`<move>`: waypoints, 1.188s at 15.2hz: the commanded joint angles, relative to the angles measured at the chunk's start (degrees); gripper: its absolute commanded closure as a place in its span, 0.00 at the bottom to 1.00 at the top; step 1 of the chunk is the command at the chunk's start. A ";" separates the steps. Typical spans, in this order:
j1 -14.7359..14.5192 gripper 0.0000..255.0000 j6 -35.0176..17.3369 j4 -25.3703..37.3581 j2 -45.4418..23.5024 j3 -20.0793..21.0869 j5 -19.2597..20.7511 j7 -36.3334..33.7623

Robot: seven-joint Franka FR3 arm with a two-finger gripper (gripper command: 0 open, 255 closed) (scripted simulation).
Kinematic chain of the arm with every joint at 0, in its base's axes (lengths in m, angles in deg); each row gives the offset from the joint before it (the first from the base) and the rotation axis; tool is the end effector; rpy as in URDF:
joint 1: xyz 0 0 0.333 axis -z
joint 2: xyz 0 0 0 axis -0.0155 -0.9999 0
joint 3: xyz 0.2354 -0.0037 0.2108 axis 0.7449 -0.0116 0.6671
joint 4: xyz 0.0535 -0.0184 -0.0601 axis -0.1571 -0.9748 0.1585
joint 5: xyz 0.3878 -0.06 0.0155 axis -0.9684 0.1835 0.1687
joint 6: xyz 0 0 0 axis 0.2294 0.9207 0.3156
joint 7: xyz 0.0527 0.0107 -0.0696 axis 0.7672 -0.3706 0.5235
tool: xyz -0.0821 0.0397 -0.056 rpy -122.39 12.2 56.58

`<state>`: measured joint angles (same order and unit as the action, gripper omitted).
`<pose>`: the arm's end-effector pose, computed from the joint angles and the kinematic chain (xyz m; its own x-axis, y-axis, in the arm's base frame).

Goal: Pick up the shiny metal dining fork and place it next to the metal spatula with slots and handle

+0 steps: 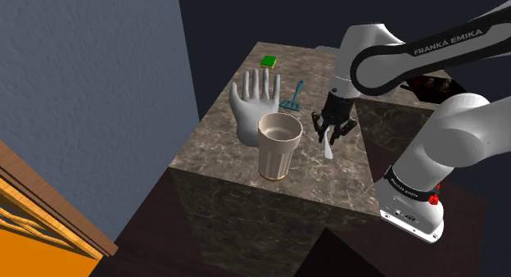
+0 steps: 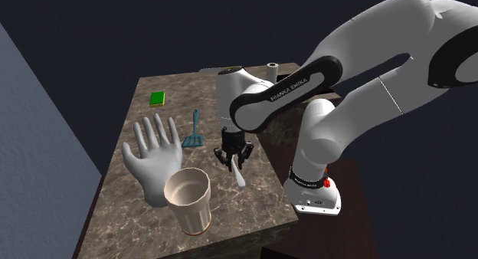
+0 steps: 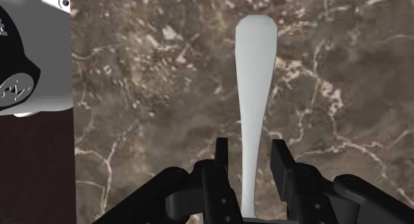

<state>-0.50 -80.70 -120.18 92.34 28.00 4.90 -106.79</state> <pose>0.2660 0.0658 0.3254 0.5527 -0.8206 -0.1452 -0.8303 -0.5571 -0.0119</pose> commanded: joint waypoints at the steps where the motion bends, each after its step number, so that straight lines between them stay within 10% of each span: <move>1: 0.19 1.00 2.41 0.88 1.55 -0.31 0.60 -0.42; 18: 1.83 1.00 19.25 10.68 8.81 -3.34 4.89 -2.75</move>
<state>1.17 -62.08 -110.29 101.33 24.82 9.55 -109.51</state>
